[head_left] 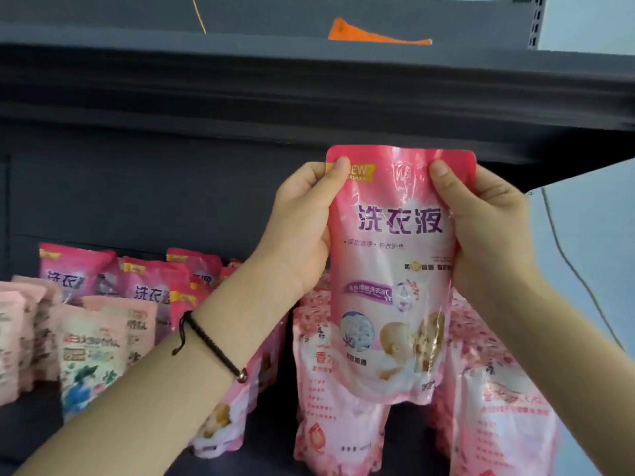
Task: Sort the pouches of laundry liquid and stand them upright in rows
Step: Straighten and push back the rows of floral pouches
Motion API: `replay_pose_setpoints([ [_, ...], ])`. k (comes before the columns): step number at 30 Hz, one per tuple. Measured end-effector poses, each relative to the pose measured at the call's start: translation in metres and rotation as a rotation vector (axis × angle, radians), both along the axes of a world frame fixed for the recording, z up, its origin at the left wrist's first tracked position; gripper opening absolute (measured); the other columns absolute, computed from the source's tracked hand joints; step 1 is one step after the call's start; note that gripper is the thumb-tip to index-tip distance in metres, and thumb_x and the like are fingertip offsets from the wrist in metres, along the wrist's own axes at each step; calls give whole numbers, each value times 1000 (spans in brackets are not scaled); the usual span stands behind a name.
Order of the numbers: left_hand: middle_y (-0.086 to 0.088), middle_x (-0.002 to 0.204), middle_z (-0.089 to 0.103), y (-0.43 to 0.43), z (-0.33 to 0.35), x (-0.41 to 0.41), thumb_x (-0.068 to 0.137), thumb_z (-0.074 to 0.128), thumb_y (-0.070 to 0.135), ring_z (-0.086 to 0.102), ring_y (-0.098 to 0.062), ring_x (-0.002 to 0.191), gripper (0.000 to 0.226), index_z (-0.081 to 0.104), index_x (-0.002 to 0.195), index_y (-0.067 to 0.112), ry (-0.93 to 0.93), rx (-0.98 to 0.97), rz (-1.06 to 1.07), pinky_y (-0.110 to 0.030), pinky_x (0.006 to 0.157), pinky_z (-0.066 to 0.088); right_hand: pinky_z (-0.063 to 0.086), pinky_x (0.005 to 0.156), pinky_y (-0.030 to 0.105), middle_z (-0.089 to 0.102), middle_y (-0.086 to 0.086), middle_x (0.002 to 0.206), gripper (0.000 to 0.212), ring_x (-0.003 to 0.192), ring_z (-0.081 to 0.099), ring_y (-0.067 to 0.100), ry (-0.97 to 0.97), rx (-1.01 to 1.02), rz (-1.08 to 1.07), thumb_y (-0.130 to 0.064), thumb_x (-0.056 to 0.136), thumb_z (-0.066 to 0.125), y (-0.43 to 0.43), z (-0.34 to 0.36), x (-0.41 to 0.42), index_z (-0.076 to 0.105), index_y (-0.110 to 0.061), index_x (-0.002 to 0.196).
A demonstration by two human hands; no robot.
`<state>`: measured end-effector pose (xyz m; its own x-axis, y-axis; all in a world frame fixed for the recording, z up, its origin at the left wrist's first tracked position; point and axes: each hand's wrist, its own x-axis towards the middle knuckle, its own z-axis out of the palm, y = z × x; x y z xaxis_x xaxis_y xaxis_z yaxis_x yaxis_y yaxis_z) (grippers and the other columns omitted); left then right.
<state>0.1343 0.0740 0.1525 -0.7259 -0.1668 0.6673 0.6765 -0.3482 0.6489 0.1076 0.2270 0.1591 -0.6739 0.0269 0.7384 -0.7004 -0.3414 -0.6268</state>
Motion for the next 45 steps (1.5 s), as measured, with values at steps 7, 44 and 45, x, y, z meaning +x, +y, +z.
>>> replay_pose_setpoints([
  [7,2,69,63,-84,-45,29,94,59,29,59,-9,64,19,60,78,19,3,-76,178,-27,65,52,57,61,29,69,-4,68,17,62,63,10,-12,-60,-43,-20,90,64,-89,-50,31,74,-20,76],
  [44,35,145,28,-197,-241,15,70,80,32,24,8,138,95,25,143,54,-77,-637,259,-33,109,40,53,88,41,44,4,134,65,113,55,24,120,304,-349,-42,86,61,-172,-220,-4,26,-40,141],
  [45,35,145,27,-196,-240,15,70,80,32,23,8,139,95,24,143,54,-79,-644,264,-34,110,39,54,86,43,40,8,136,76,113,55,25,134,396,-317,-45,83,65,-163,-228,0,20,-44,143],
])
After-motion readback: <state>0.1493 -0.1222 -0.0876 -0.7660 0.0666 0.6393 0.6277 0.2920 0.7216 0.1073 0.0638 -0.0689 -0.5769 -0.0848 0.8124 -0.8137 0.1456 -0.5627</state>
